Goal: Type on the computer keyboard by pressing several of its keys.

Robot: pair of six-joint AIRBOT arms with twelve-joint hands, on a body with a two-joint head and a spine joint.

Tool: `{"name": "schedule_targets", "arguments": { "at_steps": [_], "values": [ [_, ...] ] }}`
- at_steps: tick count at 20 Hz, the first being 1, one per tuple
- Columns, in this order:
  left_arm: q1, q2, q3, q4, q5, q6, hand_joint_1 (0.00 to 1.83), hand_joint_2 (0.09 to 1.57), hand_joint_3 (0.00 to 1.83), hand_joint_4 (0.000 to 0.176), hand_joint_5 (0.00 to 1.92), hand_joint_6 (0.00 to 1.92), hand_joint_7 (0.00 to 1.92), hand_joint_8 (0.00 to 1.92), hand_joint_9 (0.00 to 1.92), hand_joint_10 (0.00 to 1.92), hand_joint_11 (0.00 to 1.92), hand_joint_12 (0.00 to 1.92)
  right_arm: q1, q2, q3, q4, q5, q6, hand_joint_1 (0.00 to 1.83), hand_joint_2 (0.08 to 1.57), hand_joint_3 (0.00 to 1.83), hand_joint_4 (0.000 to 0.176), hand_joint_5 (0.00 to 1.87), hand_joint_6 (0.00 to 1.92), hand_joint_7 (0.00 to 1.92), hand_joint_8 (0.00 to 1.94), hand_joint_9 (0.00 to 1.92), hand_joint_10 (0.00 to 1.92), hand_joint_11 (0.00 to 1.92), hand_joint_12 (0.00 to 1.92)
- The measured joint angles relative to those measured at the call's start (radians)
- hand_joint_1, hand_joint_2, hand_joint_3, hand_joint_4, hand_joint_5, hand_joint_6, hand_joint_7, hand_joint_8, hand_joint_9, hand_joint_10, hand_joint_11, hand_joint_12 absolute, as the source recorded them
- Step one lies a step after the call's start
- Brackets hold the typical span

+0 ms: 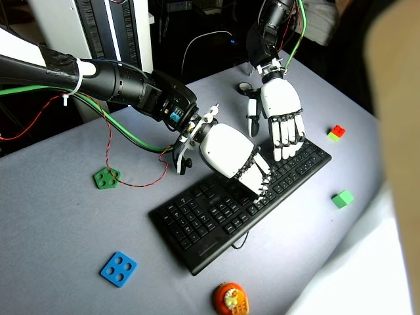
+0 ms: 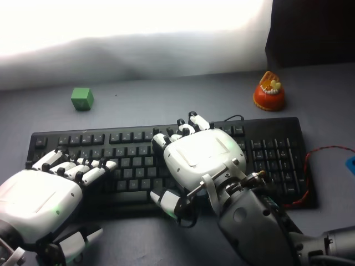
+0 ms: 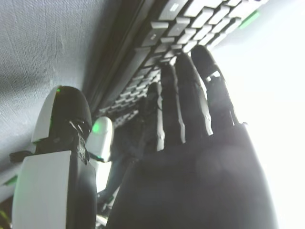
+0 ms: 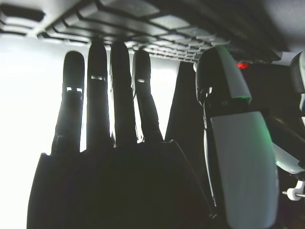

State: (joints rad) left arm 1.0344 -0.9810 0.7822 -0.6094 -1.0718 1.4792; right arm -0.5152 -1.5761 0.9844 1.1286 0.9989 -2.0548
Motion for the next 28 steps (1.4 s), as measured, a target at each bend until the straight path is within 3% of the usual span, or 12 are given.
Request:
{"name": "schedule_targets", "arguments": {
  "at_steps": [4,7,9,11,13,15,17,20,22,23,25,28],
  "values": [
    [0.003,0.000,0.000,0.003,-0.004,-0.001,0.68,1.27,0.00,0.000,0.46,0.07,0.37,0.00,0.32,0.02,0.00,0.87,0.019,-0.003,-0.016,0.052,0.018,-0.040,0.62,1.16,0.00,0.000,0.34,0.66,0.54,0.02,0.13,0.67,0.00,1.21],
    [0.003,0.000,0.000,0.007,-0.022,-0.008,0.70,1.26,0.00,0.000,0.54,0.06,0.42,0.01,0.28,0.01,0.00,0.68,0.018,-0.003,-0.034,0.068,0.027,-0.045,0.61,1.16,0.00,0.000,0.37,0.70,0.57,0.02,0.24,0.41,0.00,1.05],
    [0.003,0.000,0.000,0.008,-0.020,-0.007,0.70,1.26,0.00,0.034,0.28,0.00,0.51,0.02,0.37,0.03,0.00,0.78,0.019,-0.006,-0.035,0.066,0.031,-0.050,0.57,1.17,0.00,0.000,0.27,0.27,0.72,0.04,0.45,0.47,0.00,1.12],
    [0.003,0.000,0.000,0.008,-0.018,-0.007,0.65,1.27,0.00,0.049,0.26,0.02,0.47,0.00,0.38,0.01,0.00,0.82,0.022,-0.006,-0.035,0.064,0.035,-0.050,0.53,1.18,0.00,0.000,0.45,0.19,0.56,0.00,0.24,0.51,0.00,1.18],
    [0.003,0.000,0.000,0.005,-0.014,-0.007,0.60,1.30,0.01,0.008,0.52,0.07,0.33,0.00,0.25,0.01,0.00,0.67,0.022,-0.009,-0.037,0.076,0.032,-0.048,0.51,1.18,0.00,0.000,0.66,0.24,0.43,0.00,0.17,0.34,0.00,1.17],
    [0.003,0.000,0.000,0.008,-0.017,-0.010,0.65,1.29,0.00,0.000,0.66,0.09,0.38,0.02,0.23,0.01,0.00,0.51,0.022,-0.010,-0.037,0.068,0.034,-0.043,0.52,1.18,0.00,0.000,0.68,0.26,0.49,0.01,0.28,0.16,0.00,1.08],
    [0.003,0.000,0.000,0.008,-0.026,-0.011,0.64,1.30,0.00,0.022,0.31,0.00,0.60,0.03,0.39,0.04,0.00,0.63,0.021,-0.011,-0.037,0.068,0.031,-0.043,0.55,1.18,0.00,0.000,0.40,0.11,0.67,0.03,0.52,0.22,0.00,1.16],
    [0.003,0.000,0.000,0.010,-0.024,-0.010,0.65,1.30,0.00,0.030,0.27,0.00,0.63,0.02,0.41,0.04,0.00,0.63,0.022,-0.016,-0.037,0.064,0.044,-0.040,0.55,1.18,0.00,0.000,0.37,0.09,0.68,0.03,0.55,0.23,0.00,1.17],
    [0.003,0.000,0.000,0.011,-0.025,-0.010,0.69,1.29,0.00,0.000,0.72,0.11,0.36,0.00,0.26,0.00,0.00,0.63,0.022,-0.018,-0.037,0.064,0.050,-0.032,0.56,1.17,0.00,0.000,0.79,0.27,0.52,0.00,0.32,0.13,0.00,1.17],
    [0.003,0.001,0.000,0.009,-0.019,-0.011,0.68,1.29,0.00,0.000,0.75,0.09,0.41,0.02,0.26,0.01,0.00,0.61,0.022,-0.021,-0.039,0.072,0.052,-0.030,0.56,1.18,0.00,0.000,0.64,0.27,0.60,0.01,0.44,0.13,0.00,1.14],
    [0.003,0.001,0.002,0.015,-0.023,-0.014,0.62,1.32,0.01,0.012,0.36,0.01,0.51,0.03,0.45,0.06,0.00,0.94,0.022,-0.029,-0.042,0.074,0.068,-0.028,0.56,1.19,0.00,0.000,0.45,0.21,0.67,0.02,0.60,0.19,0.00,1.34],
    [0.003,0.001,0.002,0.011,-0.017,-0.014,0.64,1.33,0.00,0.024,0.23,0.00,0.41,0.00,0.53,0.05,0.01,1.28,0.031,-0.033,-0.042,0.085,0.079,-0.030,0.56,1.20,0.01,0.000,0.35,0.15,0.64,0.00,0.65,0.22,0.03,1.51]
  ]
}}
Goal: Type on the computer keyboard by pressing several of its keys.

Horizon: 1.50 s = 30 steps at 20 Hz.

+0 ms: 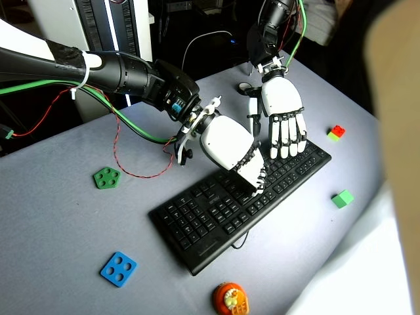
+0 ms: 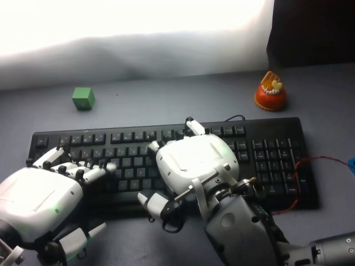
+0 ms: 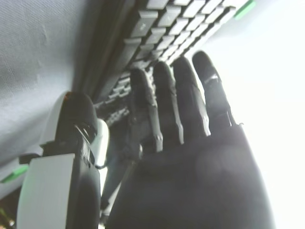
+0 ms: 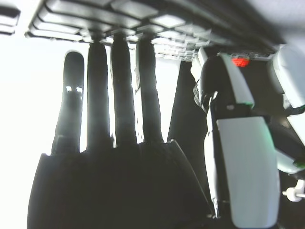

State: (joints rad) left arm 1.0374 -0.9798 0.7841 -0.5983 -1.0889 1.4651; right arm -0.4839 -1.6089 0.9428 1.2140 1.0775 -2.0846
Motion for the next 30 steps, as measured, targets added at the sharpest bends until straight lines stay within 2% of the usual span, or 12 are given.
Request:
{"name": "schedule_targets", "arguments": {
  "at_steps": [3,5,7,10,12,15,17,20,24,25,27,30],
  "values": [
    [0.000,0.000,0.000,0.000,0.006,0.000,0.64,1.32,0.00,0.023,0.27,0.01,0.40,0.00,0.55,0.04,0.07,1.30,0.000,0.000,-0.001,-0.002,0.002,-0.001,0.55,1.22,0.00,0.000,0.33,0.07,0.62,0.00,0.63,0.47,0.14,1.49],
    [0.000,0.006,0.000,0.001,0.011,0.000,0.65,1.32,0.00,0.017,0.31,0.03,0.39,0.00,0.55,0.03,0.07,1.29,0.000,0.000,-0.001,-0.005,0.003,-0.001,0.54,1.22,0.00,0.000,0.33,0.06,0.62,0.00,0.60,0.48,0.14,1.50],
    [-0.005,0.006,0.000,-0.001,0.013,0.000,0.66,1.33,0.00,0.000,0.38,0.03,0.38,0.00,0.50,0.01,0.01,1.31,0.000,-0.004,-0.001,-0.001,0.010,-0.001,0.54,1.22,0.00,0.000,0.36,0.08,0.59,0.00,0.52,0.45,0.13,1.50],
    [-0.025,0.005,0.006,0.005,0.018,0.000,0.67,1.33,0.00,0.002,0.38,0.02,0.39,0.00,0.50,0.01,0.00,1.32,-0.001,0.000,-0.016,0.014,0.022,-0.019,0.56,1.21,0.00,0.000,0.40,0.08,0.57,0.00,0.49,0.44,0.16,1.53],
    [-0.061,0.000,0.034,0.032,0.019,0.003,0.67,1.33,0.00,0.012,0.36,0.01,0.39,0.00,0.52,0.02,0.00,1.32,0.008,0.034,-0.056,0.039,0.019,-0.018,0.57,1.22,0.00,0.000,0.39,0.07,0.54,0.00,0.51,0.51,0.20,1.54],
    [-0.083,-0.013,0.057,0.040,-0.008,0.011,0.66,1.32,0.00,0.016,0.35,0.00,0.41,0.01,0.54,0.02,0.04,1.34,0.041,0.115,-0.114,0.042,0.017,-0.006,0.55,1.23,0.00,0.000,0.38,0.07,0.53,0.00,0.54,0.55,0.21,1.54],
    [-0.085,-0.022,0.064,0.034,-0.001,0.012,0.63,1.34,0.01,0.011,0.34,0.00,0.40,0.00,0.53,0.02,0.03,1.35,0.051,0.172,-0.145,-0.004,0.025,-0.006,0.56,1.23,0.00,0.000,0.39,0.07,0.54,0.00,0.48,0.53,0.14,1.53],
    [-0.078,-0.041,0.078,0.036,-0.013,0.012,0.64,1.34,0.00,0.009,0.36,0.01,0.40,0.01,0.54,0.02,0.02,1.36,0.053,0.285,-0.215,-0.037,0.014,-0.005,0.56,1.21,0.00,0.000,0.42,0.07,0.54,0.00,0.46,0.41,0.10,1.51],
    [-0.085,-0.072,0.105,0.032,-0.018,0.024,0.65,1.32,0.00,0.004,0.36,0.01,0.41,0.01,0.54,0.02,0.02,1.36,0.054,0.446,-0.294,-0.045,-0.009,0.002,0.54,1.22,0.00,0.000,0.43,0.06,0.52,0.00,0.44,0.36,0.05,1.52],
    [-0.091,-0.079,0.109,0.030,-0.020,0.029,0.66,1.30,0.00,0.007,0.36,0.01,0.43,0.01,0.55,0.02,0.04,1.35,0.056,0.469,-0.303,-0.044,-0.012,0.004,0.56,1.21,0.00,0.000,0.44,0.07,0.52,0.00,0.44,0.36,0.05,1.52],
    [-0.107,-0.093,0.119,0.034,-0.021,0.038,0.68,1.28,0.00,0.004,0.36,0.01,0.45,0.01,0.57,0.03,0.04,1.35,0.056,0.538,-0.337,-0.063,-0.040,0.072,0.56,1.21,0.00,0.000,0.45,0.07,0.53,0.00,0.45,0.36,0.06,1.52],
    [-0.113,-0.103,0.125,0.033,-0.019,0.049,0.64,1.29,0.00,0.007,0.37,0.01,0.45,0.01,0.56,0.02,0.02,1.35,0.055,0.568,-0.353,-0.058,-0.055,0.094,0.55,1.21,0.00,0.000,0.45,0.07,0.54,0.01,0.46,0.36,0.07,1.52]
  ]
}}
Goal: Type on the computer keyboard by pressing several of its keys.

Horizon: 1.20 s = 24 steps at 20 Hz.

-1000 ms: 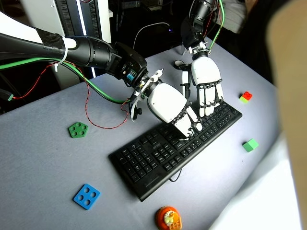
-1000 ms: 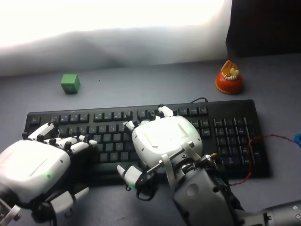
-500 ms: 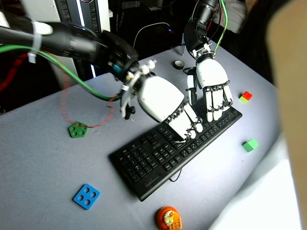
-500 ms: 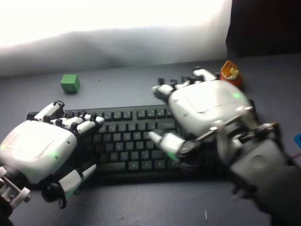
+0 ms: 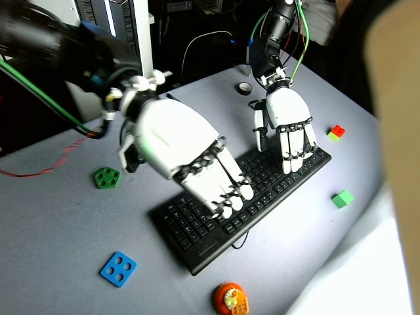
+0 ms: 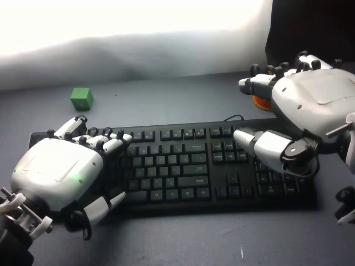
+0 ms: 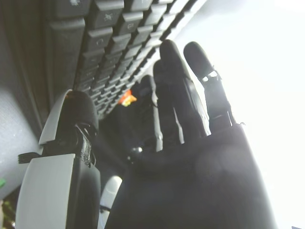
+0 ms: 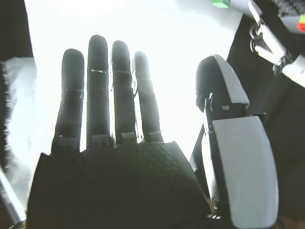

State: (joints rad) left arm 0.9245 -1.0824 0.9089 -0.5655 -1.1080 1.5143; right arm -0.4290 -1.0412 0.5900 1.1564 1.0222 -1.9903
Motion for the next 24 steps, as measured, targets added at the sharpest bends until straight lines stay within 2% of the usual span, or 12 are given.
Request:
{"name": "schedule_targets", "arguments": {
  "at_steps": [5,6,7,8,14,16,18,19,20,21,23,24],
  "values": [
    [0.000,-0.013,0.006,0.004,0.000,0.011,0.81,1.23,0.00,0.023,0.32,0.00,0.44,0.00,0.55,0.01,0.00,1.35,0.030,-0.014,-0.005,-0.024,-0.005,0.031,0.54,1.22,0.00,0.000,0.45,0.06,0.54,0.00,0.46,0.36,0.07,1.52],
    [0.000,-0.015,0.012,0.004,-0.003,0.011,1.19,1.16,0.00,0.012,0.35,0.01,0.39,0.01,0.55,0.01,0.00,1.35,0.029,-0.014,-0.005,-0.020,-0.003,0.032,0.54,1.22,0.00,0.000,0.44,0.06,0.55,0.01,0.46,0.35,0.06,1.52],
    [-0.002,-0.020,0.018,0.003,-0.006,0.011,1.19,1.16,0.00,0.012,0.35,0.01,0.39,0.01,0.55,0.01,0.00,1.35,0.029,-0.014,-0.005,-0.013,-0.003,0.032,0.54,1.22,0.00,0.000,0.44,0.06,0.55,0.01,0.46,0.35,0.06,1.52],
    [-0.007,-0.023,0.018,0.000,-0.011,-0.006,1.47,1.04,0.00,0.025,0.31,0.00,0.42,0.01,0.61,0.03,0.00,1.26,0.028,-0.014,-0.005,-0.013,-0.002,0.041,0.59,1.21,0.00,0.000,0.45,0.06,0.54,0.00,0.45,0.35,0.06,1.52],
    [-0.014,-0.021,0.015,-0.005,-0.013,0.010,1.64,1.07,0.00,0.000,0.36,0.02,0.38,0.00,0.59,0.02,0.00,1.20,0.026,-0.014,-0.005,-0.035,0.005,0.052,0.55,1.22,0.00,0.000,0.45,0.05,0.56,0.01,0.47,0.36,0.07,1.53],
    [-0.014,-0.016,0.011,-0.002,-0.006,0.011,1.48,1.07,0.00,0.000,0.35,0.00,0.41,0.01,0.62,0.02,0.00,1.28,0.026,-0.014,-0.005,-0.035,0.003,0.053,0.54,1.23,0.00,0.000,0.46,0.05,0.55,0.00,0.46,0.35,0.06,1.52],
    [-0.014,-0.011,0.010,0.006,-0.008,0.010,1.03,1.17,0.03,0.004,0.33,0.00,0.43,0.01,0.52,0.00,0.00,1.33,0.026,-0.014,-0.005,-0.035,0.005,0.052,0.54,1.23,0.00,0.000,0.46,0.06,0.55,0.00,0.47,0.35,0.07,1.52],
    [-0.014,-0.010,0.008,0.004,-0.010,0.010,1.03,1.17,0.03,0.004,0.33,0.00,0.43,0.01,0.52,0.00,0.00,1.33,0.026,-0.014,-0.005,-0.035,0.005,0.052,0.54,1.23,0.00,0.000,0.46,0.06,0.55,0.00,0.47,0.35,0.07,1.52],
    [-0.014,-0.010,0.006,0.000,-0.010,0.011,0.61,1.22,0.04,0.011,0.32,0.01,0.44,0.01,0.51,0.01,0.00,1.35,0.026,-0.014,-0.005,-0.035,0.005,0.050,0.54,1.23,0.00,0.000,0.47,0.06,0.55,0.00,0.47,0.35,0.07,1.52],
    [-0.014,-0.006,0.004,-0.002,-0.003,0.010,0.61,1.22,0.04,0.011,0.32,0.01,0.44,0.01,0.51,0.01,0.00,1.35,0.026,-0.014,-0.005,-0.035,0.004,0.045,0.54,1.23,0.00,0.000,0.47,0.06,0.55,0.00,0.47,0.35,0.07,1.52],
    [-0.020,0.008,-0.002,0.001,0.023,0.009,0.04,1.27,0.01,0.008,0.34,0.01,0.46,0.01,0.52,0.01,0.00,1.36,0.030,-0.004,-0.005,-0.034,-0.007,0.031,0.56,1.22,0.00,0.000,0.46,0.05,0.56,0.01,0.48,0.36,0.08,1.53],
    [-0.025,0.020,-0.006,-0.003,0.029,0.010,0.01,1.25,0.00,0.006,0.36,0.02,0.48,0.01,0.54,0.02,0.00,1.39,0.039,0.010,-0.005,-0.033,-0.021,0.018,0.57,1.22,0.00,0.000,0.48,0.06,0.58,0.01,0.49,0.36,0.10,1.51]
  ]
}}
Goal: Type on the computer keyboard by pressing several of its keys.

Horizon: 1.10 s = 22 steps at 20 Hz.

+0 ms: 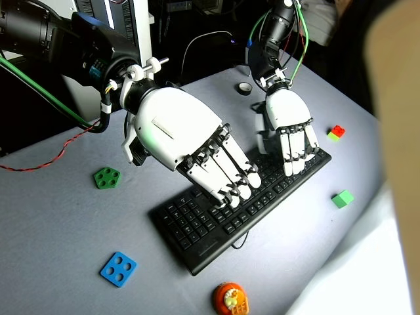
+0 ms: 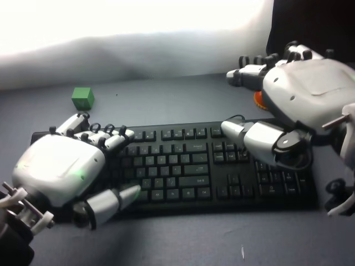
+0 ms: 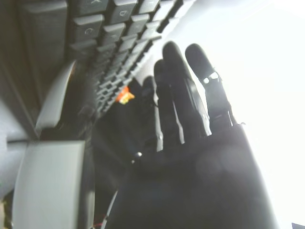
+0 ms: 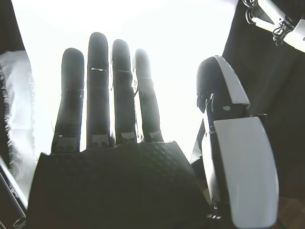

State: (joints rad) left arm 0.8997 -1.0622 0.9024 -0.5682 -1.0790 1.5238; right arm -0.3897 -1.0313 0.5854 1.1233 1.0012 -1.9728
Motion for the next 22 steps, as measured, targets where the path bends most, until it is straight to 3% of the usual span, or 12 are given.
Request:
{"name": "schedule_targets", "arguments": {
  "at_steps": [10,16,19,21,22],
  "values": [
    [-0.010,0.114,-0.081,0.003,0.042,-0.005,0.01,1.27,0.01,0.000,0.36,0.01,0.47,0.00,0.53,0.01,0.00,1.33,0.034,0.109,-0.010,-0.015,-0.191,-0.070,0.55,1.22,0.00,0.000,0.47,0.05,0.57,0.01,0.48,0.37,0.07,1.52],
    [-0.031,0.176,-0.109,0.009,0.077,-0.021,0.01,1.29,0.01,0.000,0.40,0.02,0.49,0.01,0.54,0.02,0.00,1.35,0.049,0.082,-0.034,-0.026,-0.253,-0.066,0.48,1.23,0.00,0.000,0.50,0.06,0.64,0.03,0.52,0.39,0.05,1.51],
    [-0.037,0.207,-0.127,0.005,0.098,-0.024,0.01,1.30,0.00,0.000,0.51,0.03,0.62,0.02,0.61,0.04,0.02,1.41,0.048,0.079,-0.035,-0.024,-0.244,-0.070,0.43,1.25,0.00,0.000,0.61,0.11,0.81,0.04,0.58,0.74,0.12,1.56],
    [-0.038,0.221,-0.143,0.005,0.106,-0.026,0.01,1.31,0.00,0.000,0.59,0.06,0.69,0.05,0.68,0.07,0.08,1.43,0.048,0.074,-0.035,-0.023,-0.240,-0.072,0.42,1.24,0.00,0.000,0.70,0.28,0.90,0.11,0.58,1.00,0.17,1.64],
    [-0.037,0.253,-0.168,0.007,0.115,-0.029,0.11,1.32,0.00,0.000,0.80,0.10,0.94,0.11,0.70,0.61,0.15,1.57,0.048,0.065,-0.035,-0.024,-0.243,-0.074,0.39,1.25,0.00,0.000,0.74,0.70,0.90,0.49,0.60,1.30,0.28,1.79]
  ]
}}
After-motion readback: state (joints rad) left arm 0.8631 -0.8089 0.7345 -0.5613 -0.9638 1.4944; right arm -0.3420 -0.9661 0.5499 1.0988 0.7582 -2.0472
